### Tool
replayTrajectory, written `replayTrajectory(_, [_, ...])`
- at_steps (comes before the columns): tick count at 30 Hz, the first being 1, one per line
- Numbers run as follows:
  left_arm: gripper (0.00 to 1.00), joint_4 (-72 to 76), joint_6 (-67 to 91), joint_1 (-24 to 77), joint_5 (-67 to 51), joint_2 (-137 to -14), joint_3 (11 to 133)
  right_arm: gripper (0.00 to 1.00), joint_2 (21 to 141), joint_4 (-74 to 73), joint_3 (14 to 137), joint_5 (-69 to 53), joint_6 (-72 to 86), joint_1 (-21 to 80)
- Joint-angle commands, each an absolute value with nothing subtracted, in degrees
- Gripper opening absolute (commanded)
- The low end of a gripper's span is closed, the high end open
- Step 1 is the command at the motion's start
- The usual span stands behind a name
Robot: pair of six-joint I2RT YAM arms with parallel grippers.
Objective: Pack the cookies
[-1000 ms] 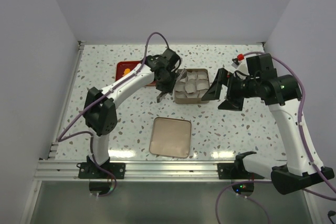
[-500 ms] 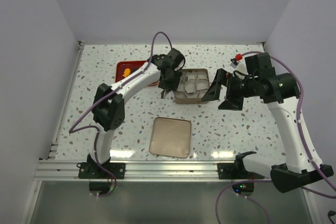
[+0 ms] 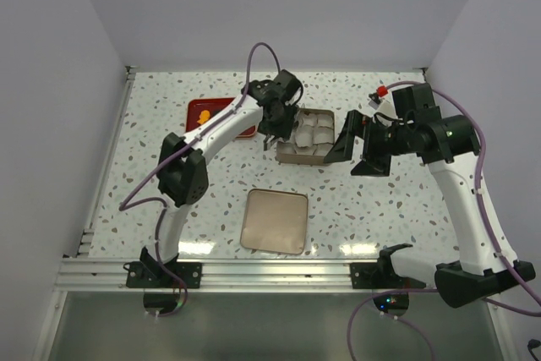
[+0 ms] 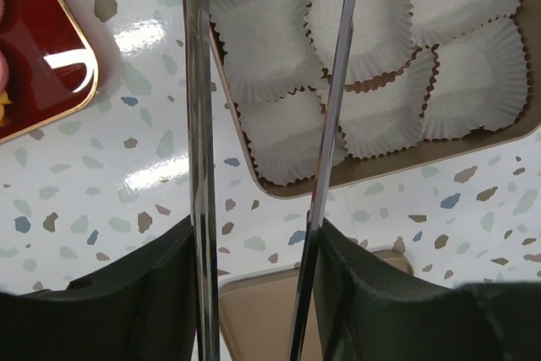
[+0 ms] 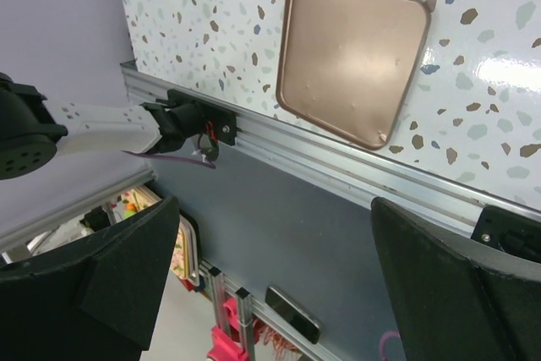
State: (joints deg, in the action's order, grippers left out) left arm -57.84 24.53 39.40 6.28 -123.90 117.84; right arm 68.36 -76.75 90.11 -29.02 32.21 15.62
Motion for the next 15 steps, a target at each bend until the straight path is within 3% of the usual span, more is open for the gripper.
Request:
replayTrajectory(1, [0.52, -59.50, 25.31, 39.11, 8.08, -120.86, 123.04, 0.99, 68.55, -78.05, 92.20, -28.74, 30.85, 15.29])
replayTrajectory(8, [0.52, -64.68, 24.96, 37.53, 12.82, -113.65, 119.98, 0.99, 68.38, -76.99, 91.50, -29.62, 31.46, 15.29])
replayTrajectory(15, [0.53, -61.53, 24.87, 29.98, 14.50, -100.48, 96.72, 0.99, 68.64, -74.89, 90.00, -31.20, 32.17, 15.29])
